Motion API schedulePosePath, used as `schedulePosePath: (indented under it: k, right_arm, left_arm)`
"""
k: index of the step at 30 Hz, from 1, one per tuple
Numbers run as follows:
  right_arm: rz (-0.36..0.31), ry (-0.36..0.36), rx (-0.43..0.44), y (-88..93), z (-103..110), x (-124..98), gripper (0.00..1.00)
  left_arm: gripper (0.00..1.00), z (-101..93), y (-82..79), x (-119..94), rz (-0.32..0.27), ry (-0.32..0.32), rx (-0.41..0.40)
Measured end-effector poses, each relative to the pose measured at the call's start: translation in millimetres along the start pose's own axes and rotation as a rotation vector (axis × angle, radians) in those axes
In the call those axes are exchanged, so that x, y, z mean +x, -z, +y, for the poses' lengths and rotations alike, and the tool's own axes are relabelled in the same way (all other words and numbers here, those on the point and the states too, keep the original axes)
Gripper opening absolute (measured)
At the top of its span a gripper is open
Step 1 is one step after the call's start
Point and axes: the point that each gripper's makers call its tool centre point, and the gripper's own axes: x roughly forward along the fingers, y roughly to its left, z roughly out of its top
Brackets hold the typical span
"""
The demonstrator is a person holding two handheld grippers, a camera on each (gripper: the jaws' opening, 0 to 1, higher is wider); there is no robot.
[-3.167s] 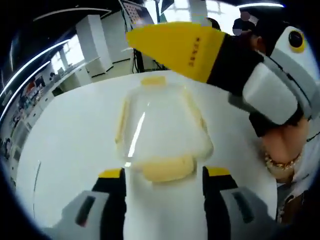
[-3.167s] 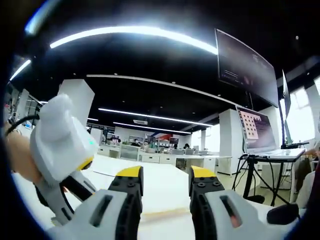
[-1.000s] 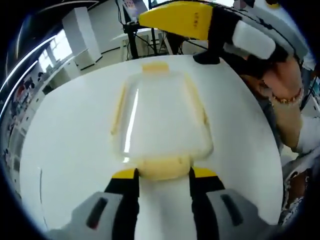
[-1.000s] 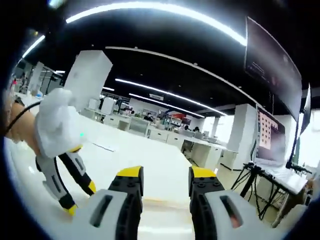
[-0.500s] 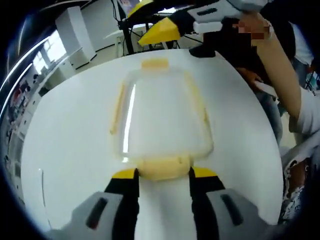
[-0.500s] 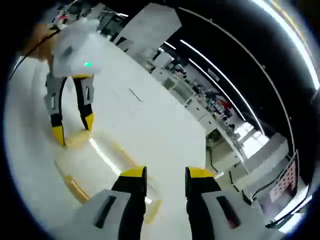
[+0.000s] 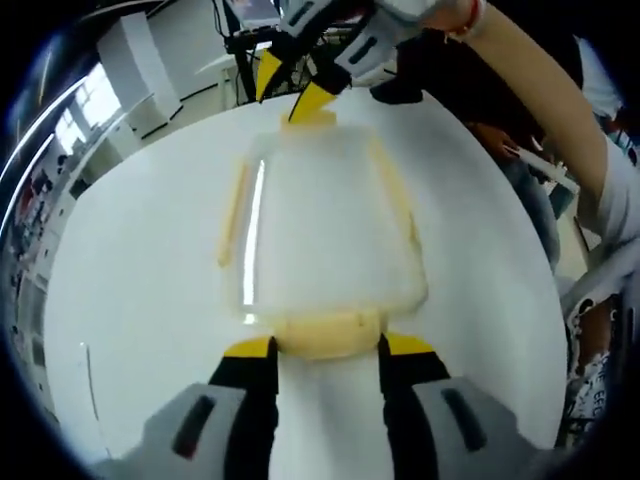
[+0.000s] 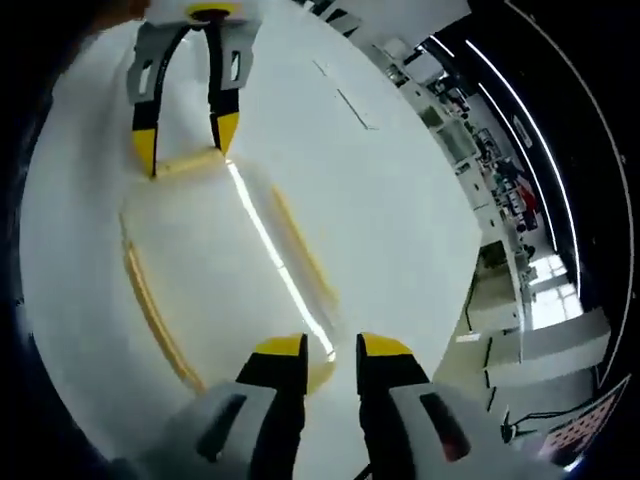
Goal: Snap each plastic latch of the storage box into its locked position after aligning the lid with the box until every specified latch is closed and the lid sits flush.
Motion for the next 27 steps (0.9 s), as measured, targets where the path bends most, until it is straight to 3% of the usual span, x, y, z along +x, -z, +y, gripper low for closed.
schedulePosePath:
  k: [4,6,7,9,10,11,17,19,24,27]
  right_arm:
    - [0.018,-0.104,-0.020,8.5,13.3,3.4,0.06]
    - [0.040,-0.114,-0.027,12.7,13.8,4.2,0.05]
    - [0.107,-0.126,-0.047,24.9,13.2,6.1,0.05]
    - [0.128,-0.130,-0.052,28.7,13.2,7.2,0.05]
    - [0.167,-0.172,-0.054,39.3,17.0,12.4,0.04]
    - [0.159,-0.170,-0.052,38.8,15.7,12.7,0.03]
    - [0.163,-0.190,-0.070,41.9,13.9,10.8,0.12]
    - [0.208,-0.243,-0.093,49.8,19.4,6.4,0.20]
    - [0.215,-0.293,-0.133,48.8,22.6,6.9,0.21]
    - [0.233,-0.360,-0.151,51.2,29.3,2.8,0.23]
  left_arm:
    - [0.39,1.7,3.5,-0.5,0.019,0.014,0.009]
    - [0.39,2.0,4.2,-0.6,0.023,0.016,0.011]
    - [0.39,2.9,5.3,-0.6,0.028,0.020,0.013]
    - [0.39,3.3,5.8,-0.7,0.030,0.022,0.012]
    - [0.39,4.7,7.2,-0.1,0.035,0.034,0.015]
    - [0.39,5.2,7.1,0.2,0.036,0.038,0.017]
    - [0.39,6.7,9.5,0.5,0.041,0.061,0.017]
    - [0.39,8.1,11.1,0.7,0.051,0.068,0.019]
    - [0.39,7.7,12.6,0.6,0.052,0.085,0.034]
    - [0.39,8.3,13.3,0.7,0.045,0.092,0.036]
